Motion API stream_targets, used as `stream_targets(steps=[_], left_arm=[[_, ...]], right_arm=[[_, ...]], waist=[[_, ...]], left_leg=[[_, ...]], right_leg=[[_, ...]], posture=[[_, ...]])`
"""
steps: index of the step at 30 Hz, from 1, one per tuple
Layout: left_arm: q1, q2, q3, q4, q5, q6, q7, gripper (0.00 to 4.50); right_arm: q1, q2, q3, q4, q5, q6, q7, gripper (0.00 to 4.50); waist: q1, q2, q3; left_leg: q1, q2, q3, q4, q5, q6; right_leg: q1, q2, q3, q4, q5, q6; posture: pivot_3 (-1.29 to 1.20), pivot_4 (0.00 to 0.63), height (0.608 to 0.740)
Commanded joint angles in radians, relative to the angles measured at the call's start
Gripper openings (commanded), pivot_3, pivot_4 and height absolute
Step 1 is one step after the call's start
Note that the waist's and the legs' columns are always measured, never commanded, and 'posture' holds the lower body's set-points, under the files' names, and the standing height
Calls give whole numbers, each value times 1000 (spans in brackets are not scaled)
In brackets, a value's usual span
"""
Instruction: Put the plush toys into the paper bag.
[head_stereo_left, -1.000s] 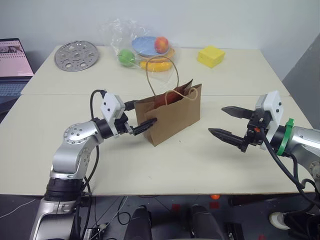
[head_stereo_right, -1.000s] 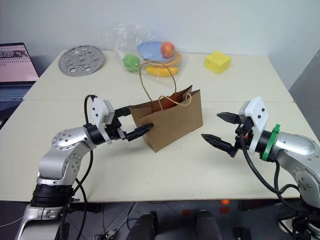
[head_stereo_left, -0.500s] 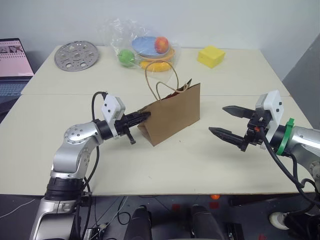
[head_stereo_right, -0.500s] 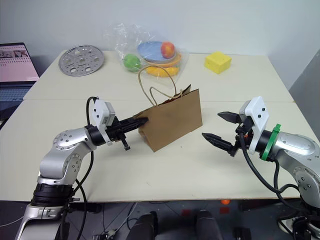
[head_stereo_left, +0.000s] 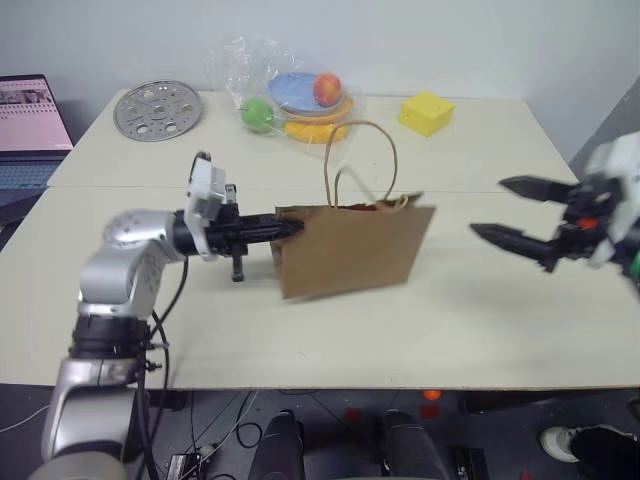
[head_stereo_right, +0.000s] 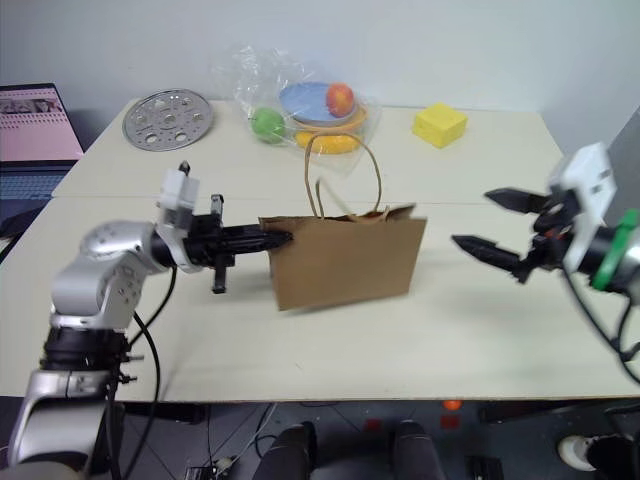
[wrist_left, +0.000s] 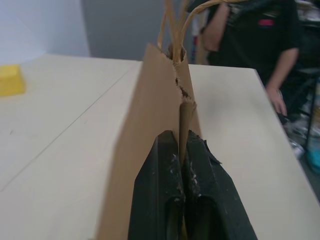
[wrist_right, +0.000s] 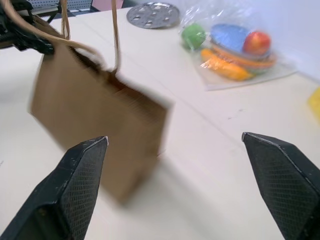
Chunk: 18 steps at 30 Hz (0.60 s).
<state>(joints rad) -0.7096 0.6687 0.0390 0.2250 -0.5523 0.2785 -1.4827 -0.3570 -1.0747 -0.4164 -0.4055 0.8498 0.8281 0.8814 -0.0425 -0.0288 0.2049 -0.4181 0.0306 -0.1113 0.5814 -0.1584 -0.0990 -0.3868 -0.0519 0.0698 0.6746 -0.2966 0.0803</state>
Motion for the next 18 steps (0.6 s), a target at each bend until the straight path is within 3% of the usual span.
stream_targets(steps=[1, 4, 9, 13, 18], left_arm=[[-62, -43, -52, 187, 59, -158, -118, 33], [-109, -74, -121, 366, 87, -308, -132, 33], [-146, -84, -188, 469, 91, -434, -132, 33], [-179, -35, -232, 485, 64, -412, -132, 954], [-119, 177, -264, 223, -66, -200, -132, 2500]], right_arm=[[21, -53, -62, 5, 49, 36, 77, 4500], [56, -61, -82, -63, 115, 99, 64, 4500], [107, -56, -99, -119, 145, 123, 54, 4500], [120, -46, -101, -125, 146, 111, 49, 4500], [130, -10, -71, -101, 110, 67, 49, 4500]], waist=[[1, 0, 0], [3, 0, 0], [6, 0, 0], [9, 0, 0], [-7, 0, 0]], left_leg=[[0, 0, 0, 0, 0, 0], [-1, 0, 0, 1, 0, 0], [-2, 0, 0, 2, 0, 0], [-3, 0, 0, 5, 0, 0], [-6, 0, -1, 7, 0, 0]], right_leg=[[0, 0, 0, 0, 0, 0], [0, 0, 0, 0, 0, 0], [-1, 0, 0, 1, 1, 1], [-1, 0, 0, 1, 1, 2], [-2, 0, 0, 1, 1, 4]], posture=[[0, 150, 740], [0, 150, 740], [0, 150, 740], [0, 150, 740], [0, 150, 740]])
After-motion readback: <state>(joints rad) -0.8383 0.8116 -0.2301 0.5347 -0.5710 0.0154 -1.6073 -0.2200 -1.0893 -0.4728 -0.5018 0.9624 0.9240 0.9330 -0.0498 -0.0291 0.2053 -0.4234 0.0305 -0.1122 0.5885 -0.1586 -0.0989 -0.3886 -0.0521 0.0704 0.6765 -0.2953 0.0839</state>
